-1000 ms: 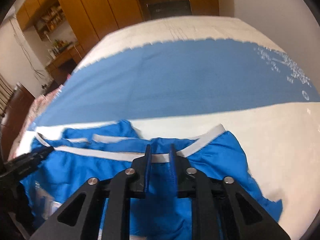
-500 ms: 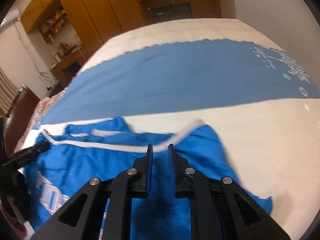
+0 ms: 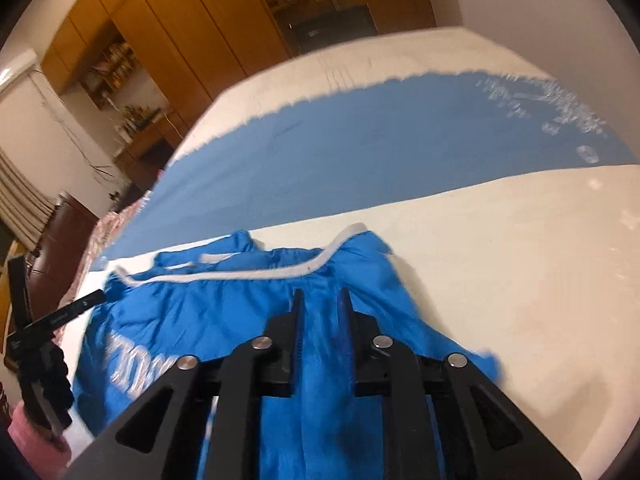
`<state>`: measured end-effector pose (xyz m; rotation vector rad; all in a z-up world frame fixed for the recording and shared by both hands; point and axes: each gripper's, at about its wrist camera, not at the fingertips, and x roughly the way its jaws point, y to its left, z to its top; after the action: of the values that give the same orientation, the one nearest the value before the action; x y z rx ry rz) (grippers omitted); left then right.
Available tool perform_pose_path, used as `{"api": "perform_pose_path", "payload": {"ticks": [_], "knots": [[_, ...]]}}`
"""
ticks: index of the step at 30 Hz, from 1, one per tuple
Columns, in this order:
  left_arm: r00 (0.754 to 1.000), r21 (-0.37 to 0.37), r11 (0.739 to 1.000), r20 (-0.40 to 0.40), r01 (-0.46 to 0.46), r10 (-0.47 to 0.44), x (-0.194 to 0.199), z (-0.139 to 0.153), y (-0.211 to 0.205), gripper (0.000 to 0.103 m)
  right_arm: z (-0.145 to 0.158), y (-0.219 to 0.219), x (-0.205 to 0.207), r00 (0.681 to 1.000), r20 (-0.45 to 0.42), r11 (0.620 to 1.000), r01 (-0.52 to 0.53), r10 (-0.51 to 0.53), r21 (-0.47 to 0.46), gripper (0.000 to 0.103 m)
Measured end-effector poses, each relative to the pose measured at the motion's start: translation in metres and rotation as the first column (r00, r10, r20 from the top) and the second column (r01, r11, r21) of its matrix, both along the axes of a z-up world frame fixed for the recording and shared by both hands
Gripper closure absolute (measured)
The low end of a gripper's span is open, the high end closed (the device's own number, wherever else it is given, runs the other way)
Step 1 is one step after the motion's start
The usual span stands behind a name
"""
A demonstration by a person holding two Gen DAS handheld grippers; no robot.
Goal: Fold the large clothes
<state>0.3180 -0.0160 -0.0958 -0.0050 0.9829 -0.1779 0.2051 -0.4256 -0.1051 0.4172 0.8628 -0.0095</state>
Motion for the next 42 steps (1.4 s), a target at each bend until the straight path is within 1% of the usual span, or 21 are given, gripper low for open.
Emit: {"api": "perform_pose_path", "payload": {"ticks": [1,3,4,6,8,12,13,15,19,22,24,25,26,27,28,29,30,33,35,38,42], "knots": [[1.000,0.014,1.000,0.003,-0.004,0.004,-0.010,0.003,0.011,0.051,0.005,-0.004,-0.015,1.000,0.009,1.000,0.001,-0.001,-0.002,0.078],[1.000,0.025,0.999,-0.013,-0.026,0.026,-0.026,0.002,0.032,0.047,0.008,-0.009,-0.036,1.000,-0.003,1.000,0.006,-0.006,-0.008,0.062],[0.999,0.019,0.999,-0.034,-0.039,0.040,-0.035,-0.001,0.043,0.047,0.008,-0.010,-0.048,1.000,-0.007,1.000,0.007,-0.007,-0.006,0.060],[0.997,0.003,0.998,-0.052,-0.056,0.056,-0.047,-0.003,0.060,0.043,0.002,-0.013,-0.061,1.000,-0.029,1.000,0.005,-0.005,0.025,0.047],[0.996,-0.020,0.998,-0.060,-0.063,0.061,-0.061,-0.006,0.070,0.038,-0.008,-0.018,-0.071,0.998,-0.052,0.998,0.022,-0.019,0.061,0.038],[0.995,-0.063,0.996,-0.080,-0.059,0.054,-0.066,-0.017,0.078,0.032,-0.034,-0.026,-0.065,0.990,-0.138,0.990,0.043,-0.024,0.135,0.037],[0.994,-0.077,0.996,-0.096,-0.052,0.045,-0.064,-0.021,0.077,0.030,-0.037,-0.028,-0.065,0.989,-0.144,0.989,0.046,-0.025,0.143,0.036],[0.993,-0.080,0.996,-0.114,-0.048,0.038,-0.059,-0.028,0.074,0.025,-0.045,-0.028,-0.059,0.986,-0.165,0.988,0.049,-0.025,0.146,0.031],[0.984,-0.102,0.993,-0.172,-0.060,0.042,-0.045,-0.045,0.079,0.015,-0.064,-0.027,-0.051,0.978,-0.207,0.976,0.043,0.002,0.215,0.029],[0.976,-0.139,0.988,-0.215,-0.070,0.039,-0.032,-0.057,0.080,0.012,-0.076,-0.031,-0.045,0.978,-0.208,0.959,0.046,0.014,0.281,0.025],[0.966,-0.192,0.979,-0.258,-0.062,0.011,-0.023,-0.064,0.079,0.012,-0.078,-0.034,-0.041,0.980,-0.199,0.949,0.047,0.017,0.311,0.026],[0.961,-0.212,0.975,-0.276,-0.063,0.002,-0.019,-0.068,0.078,0.014,-0.079,-0.035,-0.038,0.980,-0.197,0.942,0.046,0.021,0.332,0.028],[0.959,-0.232,0.971,-0.283,-0.061,-0.007,-0.016,-0.069,0.075,0.024,-0.080,-0.036,-0.037,0.981,-0.194,0.933,0.042,0.030,0.358,0.041],[0.959,-0.251,0.966,-0.283,-0.059,-0.015,-0.014,-0.068,0.074,0.042,-0.082,-0.038,-0.035,0.981,-0.190,0.916,0.039,0.041,0.400,0.053],[0.959,-0.277,0.959,-0.284,-0.065,-0.017,-0.013,-0.066,0.072,0.053,-0.082,-0.040,-0.034,0.982,-0.187,0.904,0.042,0.042,0.425,0.058],[0.959,-0.295,0.953,-0.284,-0.073,-0.015,-0.015,-0.063,0.071,0.070,-0.081,-0.041,-0.035,0.982,-0.181,0.897,0.037,0.048,0.441,0.069],[0.960,-0.310,0.946,-0.280,-0.095,0.004,-0.017,-0.057,0.070,0.079,-0.077,-0.042,-0.037,0.983,-0.174,0.892,0.035,0.049,0.450,0.077],[0.966,-0.316,0.942,-0.257,-0.116,0.033,-0.027,-0.039,0.068,0.088,-0.056,-0.041,-0.049,0.991,-0.124,0.879,0.012,0.054,0.476,0.084],[0.974,-0.332,0.938,-0.226,-0.103,0.027,-0.039,-0.021,0.067,0.089,-0.038,-0.039,-0.060,0.994,-0.095,0.874,-0.008,0.062,0.486,0.085],[0.977,-0.375,0.923,-0.215,-0.088,0.006,-0.059,0.002,0.070,0.089,-0.009,-0.028,-0.080,0.994,-0.063,0.878,-0.049,0.090,0.476,0.085],[0.983,-0.361,0.932,-0.178,-0.030,-0.038,-0.109,0.037,0.073,0.089,0.024,-0.012,-0.121,0.991,-0.040,0.880,-0.096,0.129,0.466,0.085]]}}
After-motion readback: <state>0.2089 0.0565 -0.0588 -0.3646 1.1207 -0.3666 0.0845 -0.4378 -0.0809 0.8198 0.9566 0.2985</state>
